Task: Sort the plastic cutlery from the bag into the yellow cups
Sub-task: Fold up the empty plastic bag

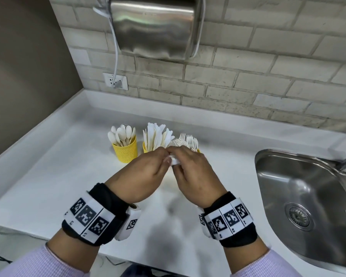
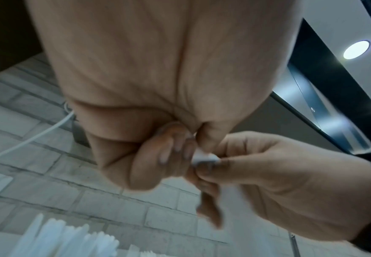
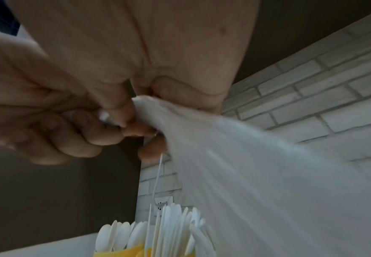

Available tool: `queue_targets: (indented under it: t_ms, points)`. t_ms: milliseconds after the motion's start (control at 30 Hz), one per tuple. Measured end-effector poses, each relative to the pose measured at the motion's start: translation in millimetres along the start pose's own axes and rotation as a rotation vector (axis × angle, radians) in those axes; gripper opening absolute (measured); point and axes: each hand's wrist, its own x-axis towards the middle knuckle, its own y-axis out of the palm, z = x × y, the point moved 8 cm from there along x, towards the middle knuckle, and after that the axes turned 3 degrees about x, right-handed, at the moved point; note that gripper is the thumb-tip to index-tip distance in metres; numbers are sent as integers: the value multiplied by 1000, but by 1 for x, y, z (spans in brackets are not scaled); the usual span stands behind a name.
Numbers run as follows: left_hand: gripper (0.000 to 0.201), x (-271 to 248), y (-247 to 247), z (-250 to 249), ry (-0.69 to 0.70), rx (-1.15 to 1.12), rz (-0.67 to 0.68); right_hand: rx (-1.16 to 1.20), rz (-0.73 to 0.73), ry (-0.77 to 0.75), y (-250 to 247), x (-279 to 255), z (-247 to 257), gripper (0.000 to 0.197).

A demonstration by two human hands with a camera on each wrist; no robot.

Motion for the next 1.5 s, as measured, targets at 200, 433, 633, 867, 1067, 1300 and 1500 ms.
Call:
queue_targets:
  t_ms: [200, 433, 633, 867, 1067, 1300, 1500]
  points:
    - [47, -12, -14, 10, -24, 215, 6, 10, 14, 41, 3, -5, -4, 35]
    - [40, -23, -36, 19, -172, -19, -59, 10, 26, 64, 16, -2, -1, 30]
    - [31, -29, -53, 44, -219, -73, -104, 73, 115, 171, 34, 1, 9, 47]
    - [35, -36, -67, 50, -36, 22, -28, 68, 166, 79, 58, 26, 33, 27]
    - [44, -47, -57, 74, 30, 251, 92, -129, 258, 48, 78, 34, 45, 16]
    - [48, -60, -56, 102, -162, -152, 129, -125, 256, 30, 91, 36, 65, 17]
    - [68, -60, -67, 110, -38, 15, 135, -172, 352, -12, 93, 44, 73, 20]
